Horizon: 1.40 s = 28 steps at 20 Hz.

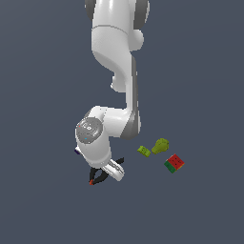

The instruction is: Pick up a designated object from a clutter of objects.

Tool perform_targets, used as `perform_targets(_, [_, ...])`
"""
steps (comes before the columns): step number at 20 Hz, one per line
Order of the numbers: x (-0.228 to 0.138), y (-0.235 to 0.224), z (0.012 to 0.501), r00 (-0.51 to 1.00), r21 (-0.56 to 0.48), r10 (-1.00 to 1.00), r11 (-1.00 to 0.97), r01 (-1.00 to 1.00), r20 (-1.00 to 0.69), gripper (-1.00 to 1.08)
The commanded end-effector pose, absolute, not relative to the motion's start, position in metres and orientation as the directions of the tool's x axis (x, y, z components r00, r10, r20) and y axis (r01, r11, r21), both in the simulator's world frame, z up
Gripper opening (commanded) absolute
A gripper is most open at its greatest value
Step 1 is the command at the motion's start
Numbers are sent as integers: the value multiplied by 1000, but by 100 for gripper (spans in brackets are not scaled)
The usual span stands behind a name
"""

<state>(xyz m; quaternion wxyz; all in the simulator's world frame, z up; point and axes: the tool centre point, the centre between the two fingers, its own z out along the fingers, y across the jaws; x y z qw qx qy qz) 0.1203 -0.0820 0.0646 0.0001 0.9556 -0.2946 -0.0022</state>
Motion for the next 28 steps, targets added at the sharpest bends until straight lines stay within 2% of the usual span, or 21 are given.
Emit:
perform_targets(1, [120, -87, 87, 826, 0, -563, -826, -563, -1, -100])
perform_targets(21, [106, -135, 315, 825, 0, -565, -825, -565, -1, -100])
perform_targets(28, [105, -148, 373, 825, 0, -564, -825, -564, 0, -100])
